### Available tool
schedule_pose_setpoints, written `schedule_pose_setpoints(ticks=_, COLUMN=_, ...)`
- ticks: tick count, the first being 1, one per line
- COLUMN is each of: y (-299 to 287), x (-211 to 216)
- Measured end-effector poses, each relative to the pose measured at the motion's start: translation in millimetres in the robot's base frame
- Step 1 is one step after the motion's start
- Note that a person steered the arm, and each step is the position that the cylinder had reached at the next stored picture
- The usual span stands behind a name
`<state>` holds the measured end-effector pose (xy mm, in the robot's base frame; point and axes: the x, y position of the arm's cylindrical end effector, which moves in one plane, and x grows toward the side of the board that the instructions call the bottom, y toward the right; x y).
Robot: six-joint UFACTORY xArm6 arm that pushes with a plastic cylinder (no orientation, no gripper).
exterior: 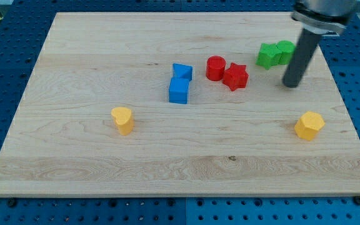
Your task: Place the yellow hexagon parallel to the green star
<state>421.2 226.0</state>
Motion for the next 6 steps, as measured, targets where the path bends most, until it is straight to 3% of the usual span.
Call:
schedule_pose_setpoints(ticks=2, y=30.4, x=89.4)
schedule_pose_setpoints(ticks=4, y=14.3, x=92.6)
schedule_pose_setpoints(ticks=6, y=-45.8, x=101.1)
